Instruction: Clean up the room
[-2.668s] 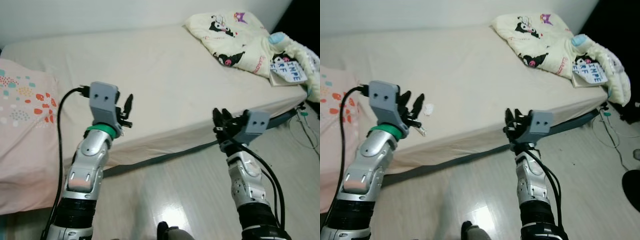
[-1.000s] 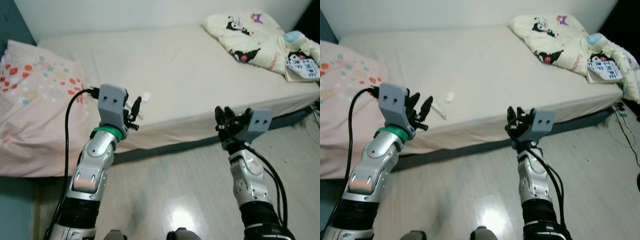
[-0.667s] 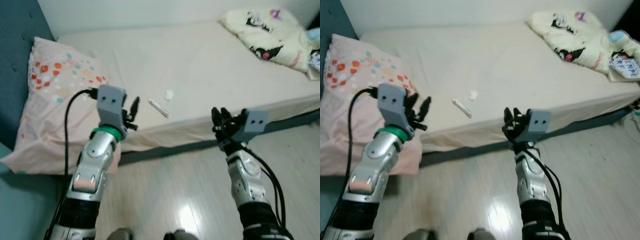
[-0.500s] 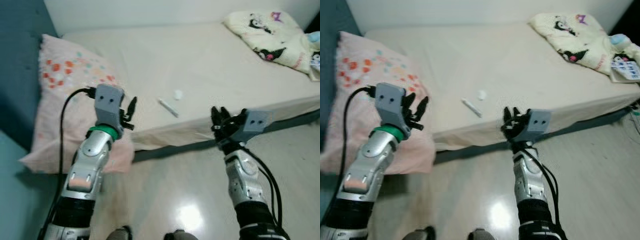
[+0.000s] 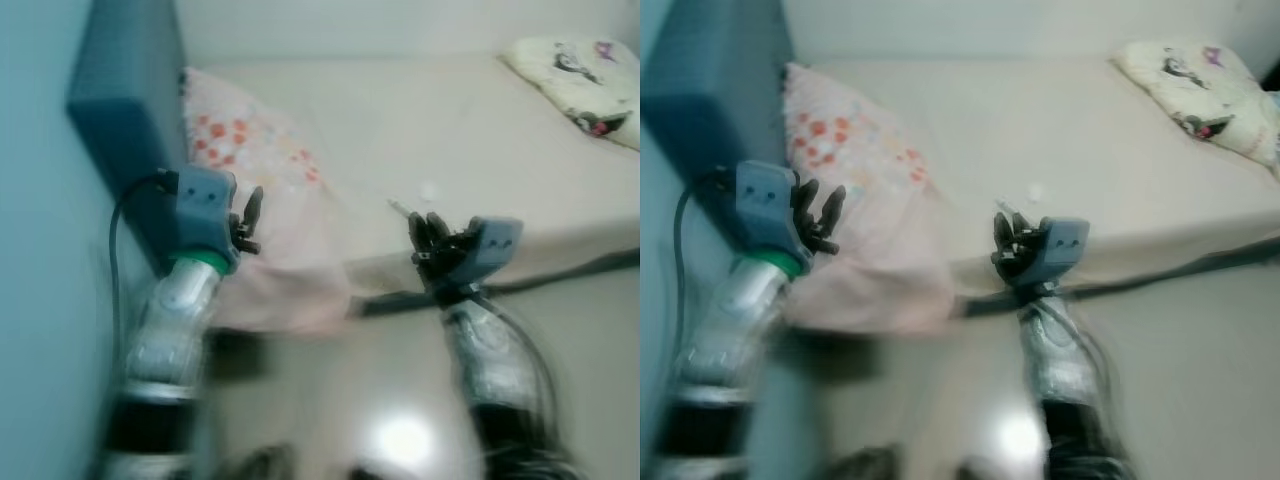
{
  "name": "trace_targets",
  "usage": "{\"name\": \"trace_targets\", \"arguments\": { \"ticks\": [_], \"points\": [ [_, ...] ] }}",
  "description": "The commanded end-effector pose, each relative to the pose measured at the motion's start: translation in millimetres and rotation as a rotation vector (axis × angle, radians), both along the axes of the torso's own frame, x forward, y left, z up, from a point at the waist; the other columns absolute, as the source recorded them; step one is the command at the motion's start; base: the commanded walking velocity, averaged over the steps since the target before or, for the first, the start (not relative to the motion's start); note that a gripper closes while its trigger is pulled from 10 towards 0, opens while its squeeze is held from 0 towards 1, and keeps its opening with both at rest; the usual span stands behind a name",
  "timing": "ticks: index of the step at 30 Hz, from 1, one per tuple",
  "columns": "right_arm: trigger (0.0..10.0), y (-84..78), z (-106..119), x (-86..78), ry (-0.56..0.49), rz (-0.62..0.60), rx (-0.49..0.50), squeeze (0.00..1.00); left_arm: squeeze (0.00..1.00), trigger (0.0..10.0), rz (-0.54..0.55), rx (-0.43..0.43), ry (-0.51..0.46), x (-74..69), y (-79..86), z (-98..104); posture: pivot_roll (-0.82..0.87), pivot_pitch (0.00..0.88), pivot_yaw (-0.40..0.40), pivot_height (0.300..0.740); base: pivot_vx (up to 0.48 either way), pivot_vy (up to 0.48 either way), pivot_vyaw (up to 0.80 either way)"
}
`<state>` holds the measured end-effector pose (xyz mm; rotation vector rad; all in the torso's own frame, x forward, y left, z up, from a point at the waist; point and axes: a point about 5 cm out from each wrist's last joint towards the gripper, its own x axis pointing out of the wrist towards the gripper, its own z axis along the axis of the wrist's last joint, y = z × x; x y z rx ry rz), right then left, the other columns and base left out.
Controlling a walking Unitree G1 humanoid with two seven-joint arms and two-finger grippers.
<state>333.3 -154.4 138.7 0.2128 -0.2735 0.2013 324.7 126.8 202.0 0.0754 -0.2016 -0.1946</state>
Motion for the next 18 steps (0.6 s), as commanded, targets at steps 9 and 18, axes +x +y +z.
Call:
{"name": "trace_targets", "arguments": {
  "ticks": [9,18],
  "points": [
    [10.0,-15.4,-6.5,-3.0,0.028,-0.048,-0.003,0.0,0.0,10.0,-0.006,0.022,0.029,-2.6,-0.3,-9.0,0.09,0.093,-0.007,0.74,0.0,0.0,0.0],
    [10.0,-15.8,-7.2,-2.8,0.031,-0.057,0.003,0.0,0.0,10.0,-0.016,0.016,0.022,-3.1,-1.8,-8.5,0.09,0.093,-0.006,0.74,0.0,0.0,0.0]
  ]
}}
